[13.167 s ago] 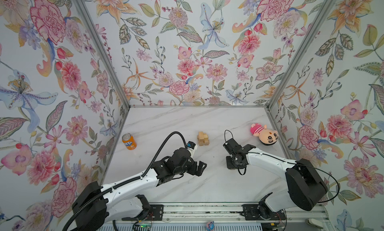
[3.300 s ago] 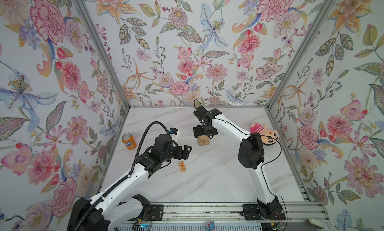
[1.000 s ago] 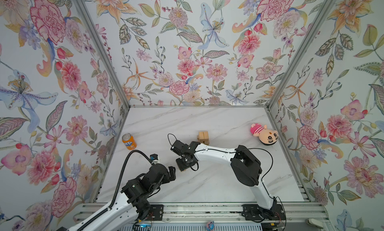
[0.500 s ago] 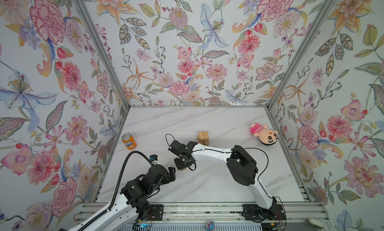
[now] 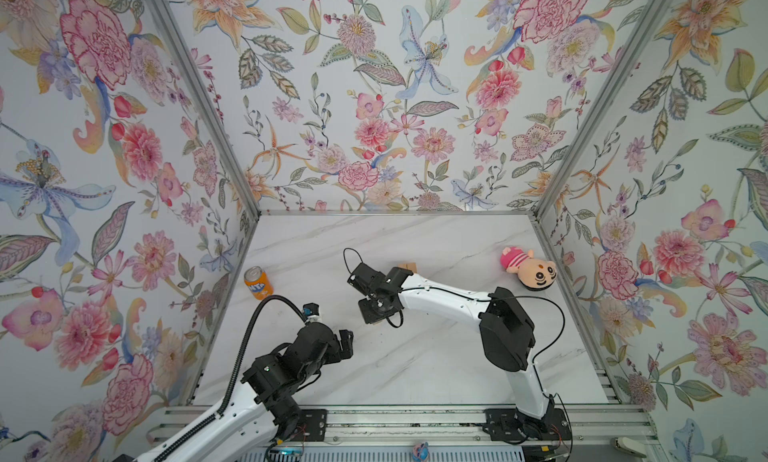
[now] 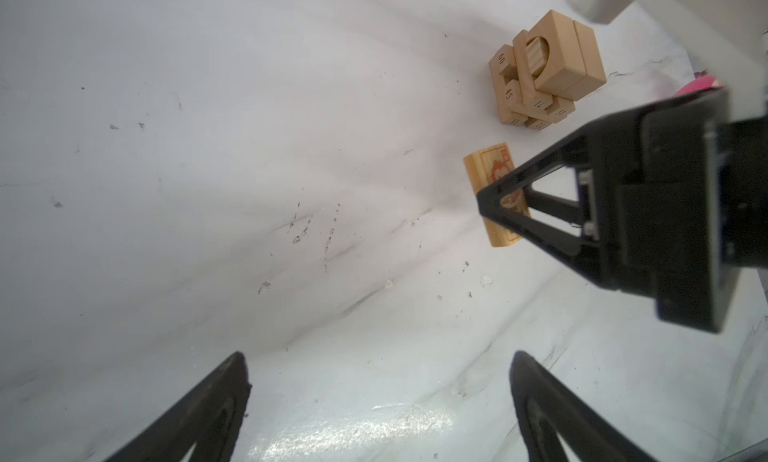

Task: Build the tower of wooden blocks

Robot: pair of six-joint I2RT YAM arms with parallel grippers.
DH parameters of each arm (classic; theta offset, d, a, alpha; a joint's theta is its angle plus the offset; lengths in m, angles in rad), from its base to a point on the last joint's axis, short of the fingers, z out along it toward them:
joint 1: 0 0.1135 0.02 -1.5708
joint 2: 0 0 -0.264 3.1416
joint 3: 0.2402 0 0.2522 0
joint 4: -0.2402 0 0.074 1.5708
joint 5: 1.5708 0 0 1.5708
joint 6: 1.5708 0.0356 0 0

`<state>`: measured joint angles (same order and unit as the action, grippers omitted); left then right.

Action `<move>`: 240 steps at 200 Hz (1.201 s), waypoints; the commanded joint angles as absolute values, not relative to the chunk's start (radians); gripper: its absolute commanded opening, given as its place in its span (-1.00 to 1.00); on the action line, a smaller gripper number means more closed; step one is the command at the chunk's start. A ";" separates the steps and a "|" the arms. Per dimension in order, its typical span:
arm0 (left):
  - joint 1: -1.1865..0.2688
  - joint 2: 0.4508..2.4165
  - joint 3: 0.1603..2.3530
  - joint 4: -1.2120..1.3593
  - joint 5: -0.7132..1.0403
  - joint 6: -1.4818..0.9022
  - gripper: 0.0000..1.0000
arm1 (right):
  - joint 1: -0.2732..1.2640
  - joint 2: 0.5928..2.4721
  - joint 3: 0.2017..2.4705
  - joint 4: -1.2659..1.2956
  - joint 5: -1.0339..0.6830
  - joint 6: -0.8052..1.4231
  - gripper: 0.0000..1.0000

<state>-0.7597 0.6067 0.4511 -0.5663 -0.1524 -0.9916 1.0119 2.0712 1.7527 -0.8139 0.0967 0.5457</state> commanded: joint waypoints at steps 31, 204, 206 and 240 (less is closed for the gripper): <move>-0.688 0.796 0.576 -0.441 -0.071 -0.835 0.98 | 0.866 1.988 1.807 -0.907 0.186 0.509 -0.52; -0.597 1.189 0.809 -0.247 0.106 -0.679 0.98 | 0.686 2.207 1.999 -0.908 0.168 0.534 -0.49; -0.597 1.191 0.809 -0.247 0.107 -0.677 0.98 | 0.687 2.208 1.999 -0.907 0.168 0.533 -0.49; -0.589 1.189 0.801 -0.241 0.116 -0.675 0.98 | 0.683 2.208 1.996 -0.908 0.163 0.533 -0.47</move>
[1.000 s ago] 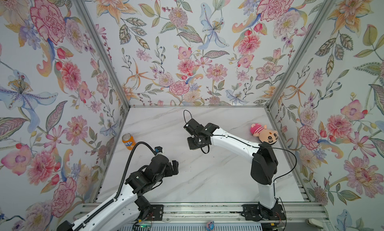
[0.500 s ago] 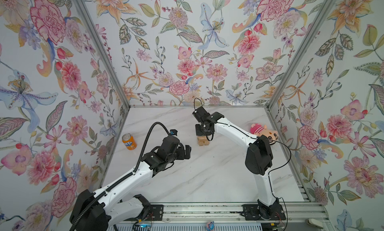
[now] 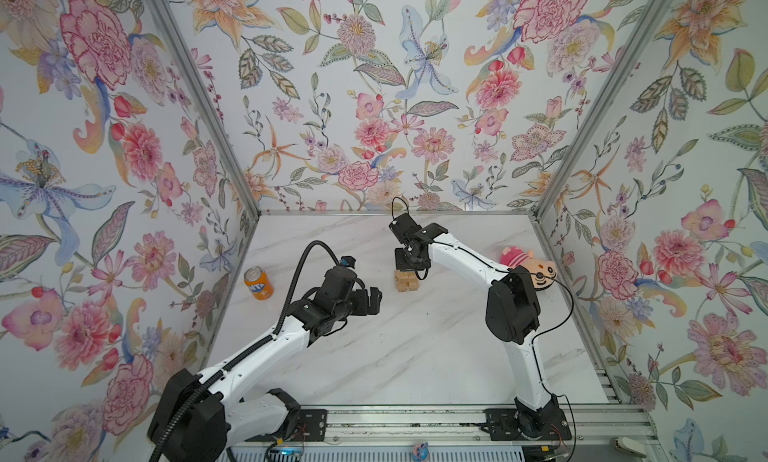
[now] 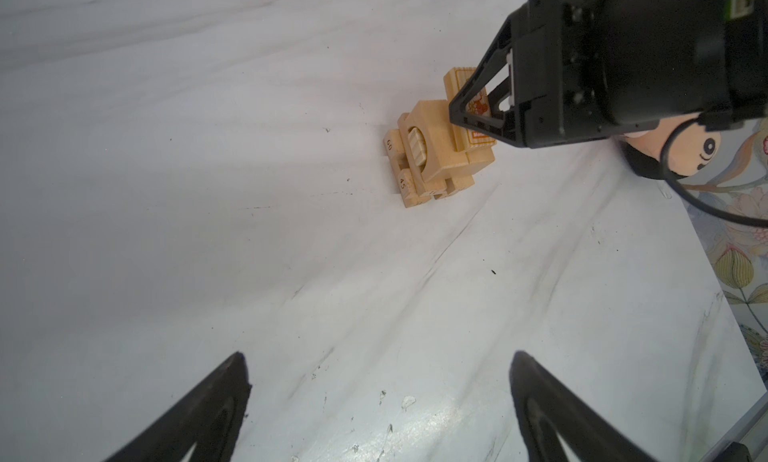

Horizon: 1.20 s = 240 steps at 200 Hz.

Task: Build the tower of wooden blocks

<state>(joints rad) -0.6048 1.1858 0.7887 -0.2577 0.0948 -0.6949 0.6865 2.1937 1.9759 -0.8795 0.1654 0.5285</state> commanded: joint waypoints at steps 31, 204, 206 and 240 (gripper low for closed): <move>-0.582 1.185 0.795 -0.242 0.122 -0.675 0.98 | 0.683 2.210 1.991 -0.911 0.161 0.536 -0.46; -0.568 1.162 0.784 -0.245 0.129 -0.681 0.98 | 0.684 2.210 1.980 -0.915 0.156 0.541 -0.25; -0.568 1.161 0.784 -0.247 0.128 -0.680 0.98 | 0.685 2.209 1.980 -0.915 0.156 0.541 -0.24; -0.567 1.152 0.787 -0.250 0.128 -0.685 0.98 | 0.685 2.194 1.982 -0.922 0.161 0.539 -0.19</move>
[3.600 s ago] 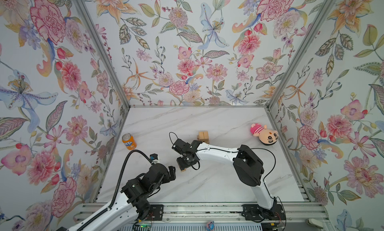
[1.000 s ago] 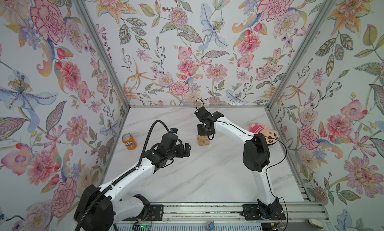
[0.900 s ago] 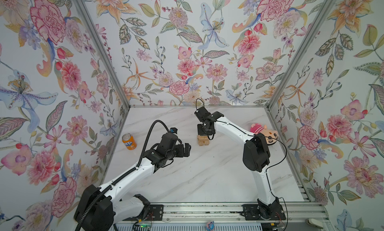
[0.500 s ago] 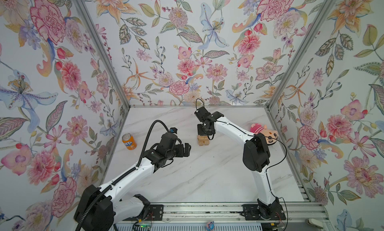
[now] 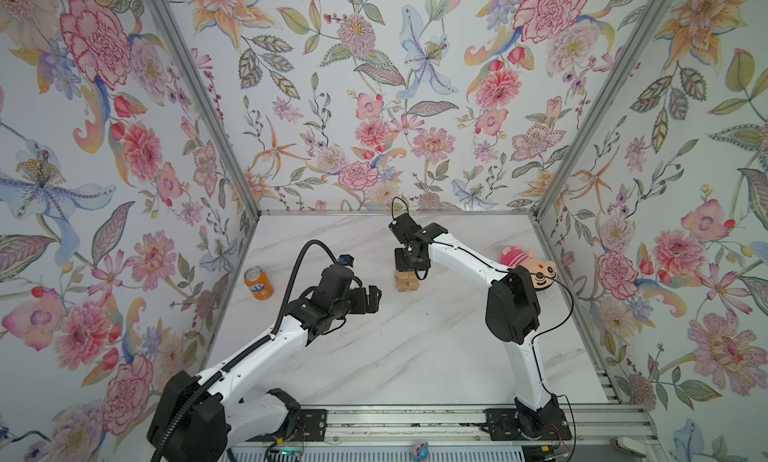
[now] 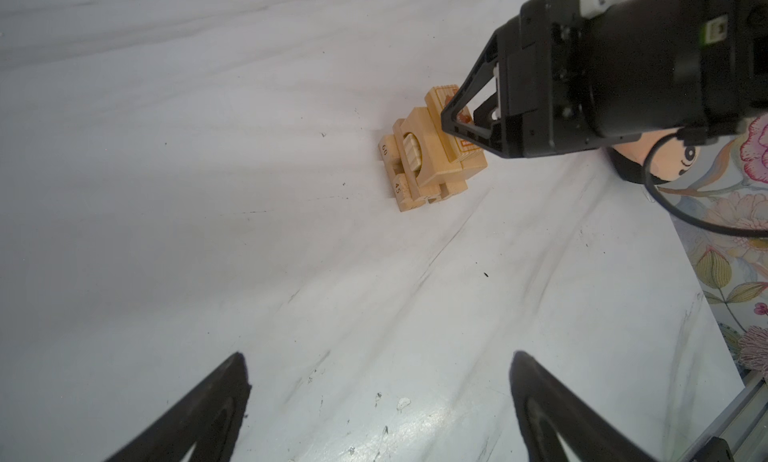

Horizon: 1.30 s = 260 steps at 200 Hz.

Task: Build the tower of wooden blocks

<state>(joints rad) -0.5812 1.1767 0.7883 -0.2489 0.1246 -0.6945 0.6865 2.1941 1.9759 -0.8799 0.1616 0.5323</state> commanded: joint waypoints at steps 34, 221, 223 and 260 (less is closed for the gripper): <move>-0.562 1.141 0.800 -0.256 0.124 -0.686 0.98 | 0.682 2.154 2.006 -0.946 0.182 0.530 -0.02; -0.549 0.899 0.554 -0.051 -0.570 -0.504 0.98 | 0.228 1.196 0.986 -0.616 0.176 0.426 0.98; -0.549 0.902 0.547 -0.037 -0.573 -0.494 0.98 | 0.221 1.191 0.974 -0.609 0.174 0.425 0.98; -0.549 0.936 0.441 0.203 -0.604 -0.313 0.98 | 0.127 1.118 0.824 -0.471 0.200 0.403 0.98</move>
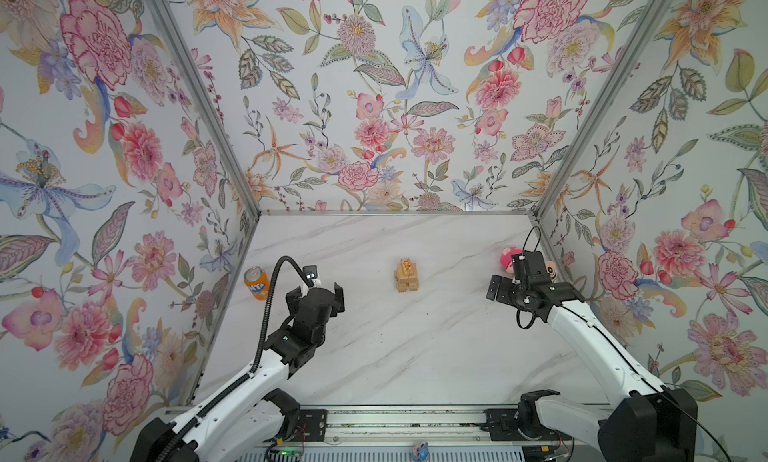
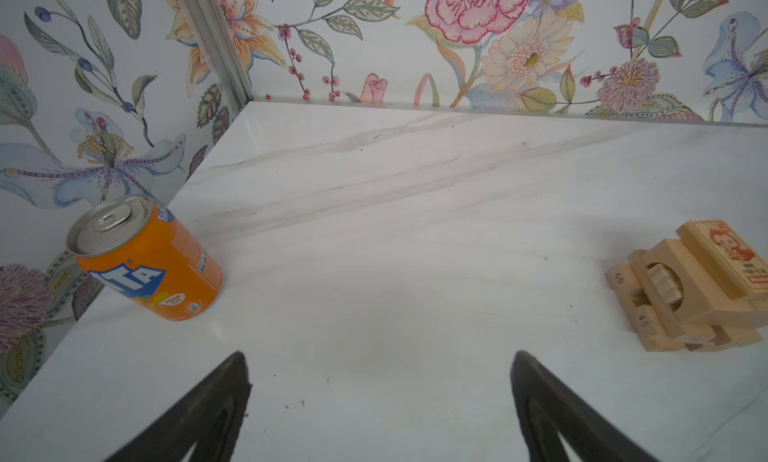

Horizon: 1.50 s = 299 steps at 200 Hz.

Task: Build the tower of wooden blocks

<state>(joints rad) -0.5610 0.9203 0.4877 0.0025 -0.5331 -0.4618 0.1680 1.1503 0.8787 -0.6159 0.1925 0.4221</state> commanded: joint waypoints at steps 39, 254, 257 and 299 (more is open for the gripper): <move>-0.549 0.968 0.382 0.394 -0.716 -0.164 0.98 | 0.056 1.135 0.777 -0.352 0.211 0.360 0.98; -0.220 1.389 0.140 1.374 -0.551 0.040 0.98 | 0.028 1.214 0.303 0.608 0.268 0.124 0.98; -0.218 1.395 0.140 1.379 -0.546 0.041 0.99 | 0.026 1.222 0.304 0.612 0.266 0.126 0.98; -0.205 1.518 0.119 1.559 -0.505 0.069 0.99 | -0.001 1.269 0.296 0.718 0.247 0.125 0.98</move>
<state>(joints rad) -0.2157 1.4662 0.1310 1.3857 -0.5495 0.0463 0.0097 1.2476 0.3111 0.5968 0.2653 0.1341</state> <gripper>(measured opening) 0.993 0.992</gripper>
